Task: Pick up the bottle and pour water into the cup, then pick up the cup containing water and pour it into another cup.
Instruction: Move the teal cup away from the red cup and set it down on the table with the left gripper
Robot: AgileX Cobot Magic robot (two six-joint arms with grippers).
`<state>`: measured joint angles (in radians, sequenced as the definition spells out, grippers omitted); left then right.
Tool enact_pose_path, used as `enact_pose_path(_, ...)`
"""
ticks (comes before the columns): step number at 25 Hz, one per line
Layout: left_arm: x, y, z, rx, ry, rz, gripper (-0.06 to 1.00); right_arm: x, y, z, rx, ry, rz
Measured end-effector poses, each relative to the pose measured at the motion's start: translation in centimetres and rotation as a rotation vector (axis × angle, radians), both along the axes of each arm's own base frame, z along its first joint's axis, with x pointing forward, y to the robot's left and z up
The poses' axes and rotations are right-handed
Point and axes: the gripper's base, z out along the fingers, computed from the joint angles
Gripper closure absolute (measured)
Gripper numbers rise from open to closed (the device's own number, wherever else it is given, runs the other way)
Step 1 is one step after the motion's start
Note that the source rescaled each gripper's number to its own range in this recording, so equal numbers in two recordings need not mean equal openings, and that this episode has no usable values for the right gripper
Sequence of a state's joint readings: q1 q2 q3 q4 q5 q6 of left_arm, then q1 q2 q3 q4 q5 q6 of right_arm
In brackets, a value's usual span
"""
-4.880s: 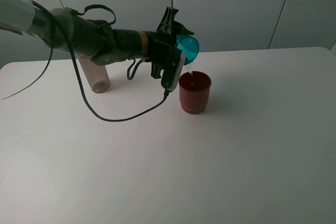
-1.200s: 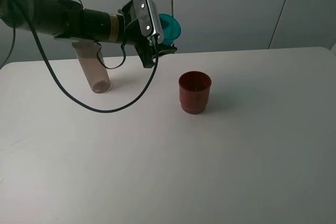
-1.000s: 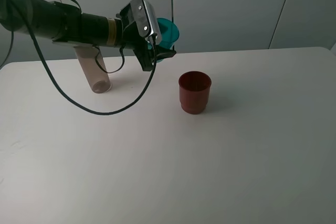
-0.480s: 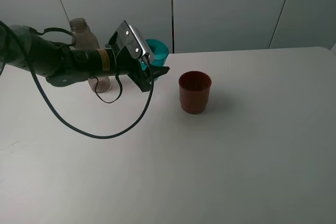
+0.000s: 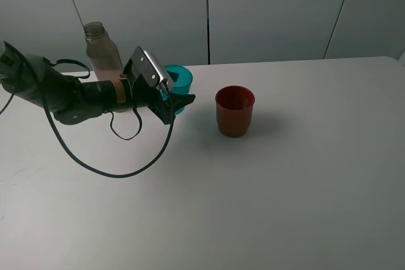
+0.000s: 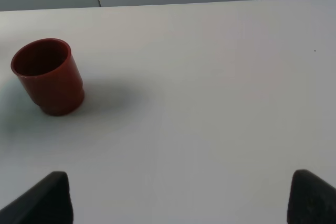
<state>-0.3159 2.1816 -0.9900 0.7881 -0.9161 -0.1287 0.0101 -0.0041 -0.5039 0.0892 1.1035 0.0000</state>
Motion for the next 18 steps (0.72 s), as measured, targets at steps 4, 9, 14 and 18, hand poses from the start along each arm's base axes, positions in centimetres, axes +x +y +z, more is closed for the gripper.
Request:
enact_pose_path(4,0.0,0.2,-0.6,-0.035,-0.002,-0.016,0.85,0.0,0.0,0.0,0.000,0.000,0.000)
enact_pose_path(9,0.0,0.5,-1.6,-0.118,0.025,-0.018,0.85,0.0,0.0,0.0,0.000,0.000,0.000)
enact_pose_path(14,-0.2,0.5,-2.9,-0.168,0.041,-0.014,0.85,0.0,0.0,0.0,0.000,0.000,0.000)
enact_pose_path(18,-0.2,1.0,-3.8,-0.192,0.047,-0.004,0.85,0.0,0.0,0.0,0.000,0.000,0.000)
